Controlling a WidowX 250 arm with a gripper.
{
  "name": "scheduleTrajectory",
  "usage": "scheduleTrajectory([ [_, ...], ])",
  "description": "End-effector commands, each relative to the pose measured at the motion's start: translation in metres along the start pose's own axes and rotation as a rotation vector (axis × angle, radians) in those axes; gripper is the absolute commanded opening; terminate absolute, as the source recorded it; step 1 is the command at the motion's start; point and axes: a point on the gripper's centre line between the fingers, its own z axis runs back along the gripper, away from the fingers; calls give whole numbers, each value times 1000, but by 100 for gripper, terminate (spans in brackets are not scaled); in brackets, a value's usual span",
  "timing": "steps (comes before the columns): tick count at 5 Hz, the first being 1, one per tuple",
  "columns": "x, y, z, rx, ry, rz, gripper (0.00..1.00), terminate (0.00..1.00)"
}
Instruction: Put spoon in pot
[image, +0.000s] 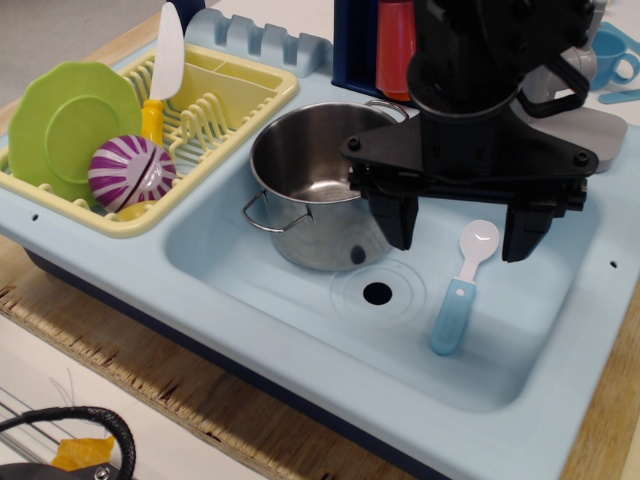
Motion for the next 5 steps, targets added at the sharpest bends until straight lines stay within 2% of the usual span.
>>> scheduleTrajectory([
  [1,0,0,0,0,0,0,100,0],
  [3,-6,-6,-27,26,51,-25,100,0],
  [5,-8,-4,-47,23,90,1,100,0],
])
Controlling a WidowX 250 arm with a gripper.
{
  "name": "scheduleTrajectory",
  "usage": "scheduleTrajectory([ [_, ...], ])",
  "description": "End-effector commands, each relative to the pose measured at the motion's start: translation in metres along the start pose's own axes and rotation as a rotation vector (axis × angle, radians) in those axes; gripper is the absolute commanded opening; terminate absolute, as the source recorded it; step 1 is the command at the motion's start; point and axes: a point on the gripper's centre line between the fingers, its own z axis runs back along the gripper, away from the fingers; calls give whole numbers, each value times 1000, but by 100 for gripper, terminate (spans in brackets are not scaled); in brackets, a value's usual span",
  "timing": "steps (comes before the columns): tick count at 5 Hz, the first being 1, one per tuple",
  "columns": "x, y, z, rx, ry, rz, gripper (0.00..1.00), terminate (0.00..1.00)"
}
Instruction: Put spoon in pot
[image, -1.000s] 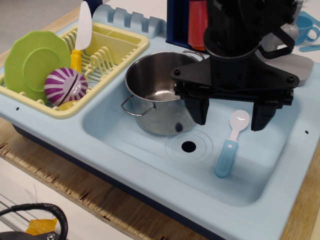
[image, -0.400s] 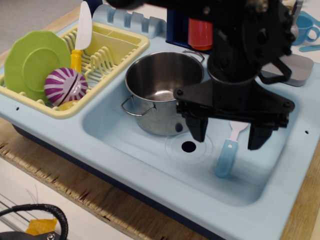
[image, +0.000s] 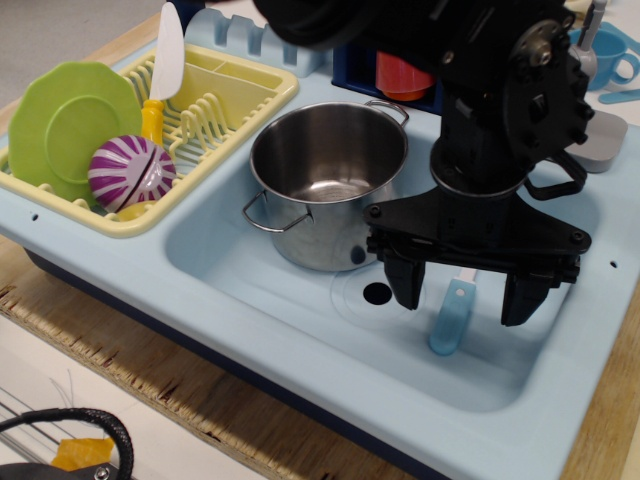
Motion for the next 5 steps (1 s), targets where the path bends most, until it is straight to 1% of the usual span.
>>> scheduleTrajectory([
  [1,9,4,-5,-21,-3,29,100,0],
  [3,6,11,-24,-42,20,60,100,0],
  [4,4,7,-33,-45,44,79,0,0],
  [5,1,-3,-20,-24,56,105,0,0],
])
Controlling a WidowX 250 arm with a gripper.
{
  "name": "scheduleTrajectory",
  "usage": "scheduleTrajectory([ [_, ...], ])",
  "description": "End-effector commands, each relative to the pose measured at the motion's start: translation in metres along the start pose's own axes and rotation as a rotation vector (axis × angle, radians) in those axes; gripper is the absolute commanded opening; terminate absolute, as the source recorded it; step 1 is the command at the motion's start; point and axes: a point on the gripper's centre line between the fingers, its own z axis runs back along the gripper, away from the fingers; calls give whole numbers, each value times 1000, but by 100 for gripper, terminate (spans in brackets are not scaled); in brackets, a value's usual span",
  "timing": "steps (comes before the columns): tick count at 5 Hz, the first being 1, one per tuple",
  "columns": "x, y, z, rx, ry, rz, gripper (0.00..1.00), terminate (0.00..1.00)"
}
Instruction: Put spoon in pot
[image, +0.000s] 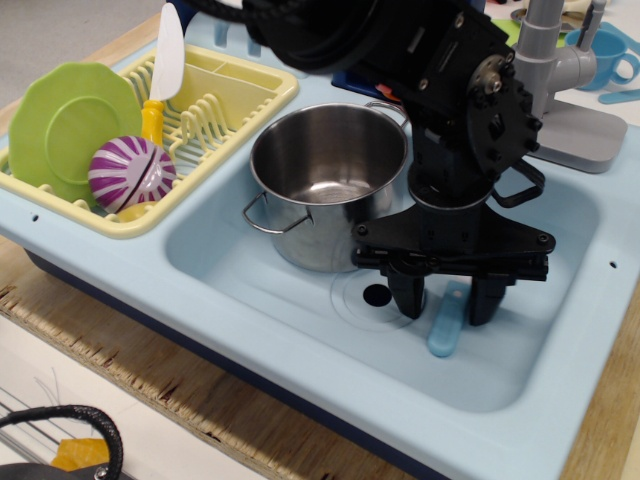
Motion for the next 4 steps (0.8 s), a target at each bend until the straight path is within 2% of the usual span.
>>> scheduleTrajectory([
  [1,-8,-17,25,10,-20,0,0,0],
  [2,-16,-25,54,33,-67,11,0,0],
  [3,-19,-30,73,71,-92,21,0,0],
  [4,-13,-20,85,106,-145,48,0,0],
])
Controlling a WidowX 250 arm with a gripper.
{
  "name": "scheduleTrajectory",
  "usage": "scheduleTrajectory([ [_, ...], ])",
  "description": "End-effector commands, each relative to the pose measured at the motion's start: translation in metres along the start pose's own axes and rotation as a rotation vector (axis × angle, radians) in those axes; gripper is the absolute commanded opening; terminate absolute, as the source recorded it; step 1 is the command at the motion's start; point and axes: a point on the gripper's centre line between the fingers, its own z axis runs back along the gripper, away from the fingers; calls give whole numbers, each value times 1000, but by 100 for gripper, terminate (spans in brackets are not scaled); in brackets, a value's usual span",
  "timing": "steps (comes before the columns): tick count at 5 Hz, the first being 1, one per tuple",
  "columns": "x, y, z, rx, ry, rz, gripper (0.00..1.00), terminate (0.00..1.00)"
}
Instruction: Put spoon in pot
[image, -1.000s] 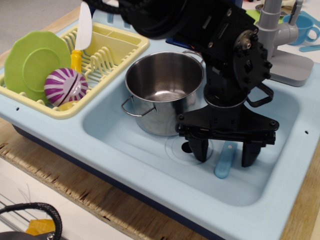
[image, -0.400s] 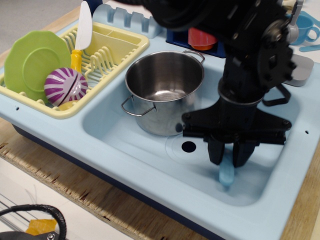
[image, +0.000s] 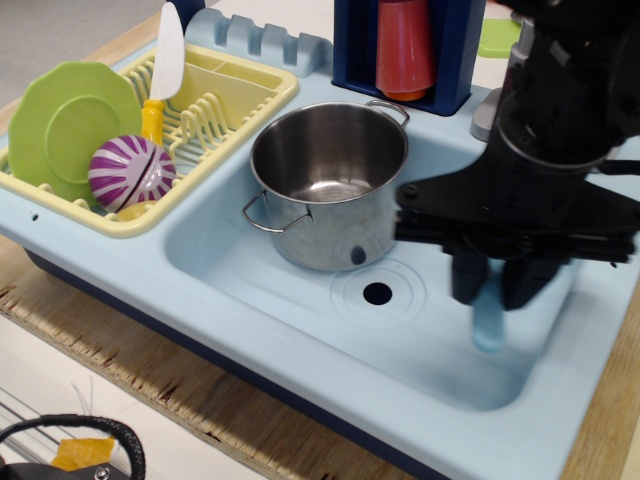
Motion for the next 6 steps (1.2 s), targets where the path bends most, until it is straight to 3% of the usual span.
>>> scheduleTrajectory([
  [1,21,13,17,0,-95,75,0,0],
  [2,38,34,15,8,-121,110,0,0],
  [4,56,68,18,41,-82,160,0,0],
  [5,64,81,10,21,43,177,0,0],
  [6,79,85,4,-17,153,172,100,0],
])
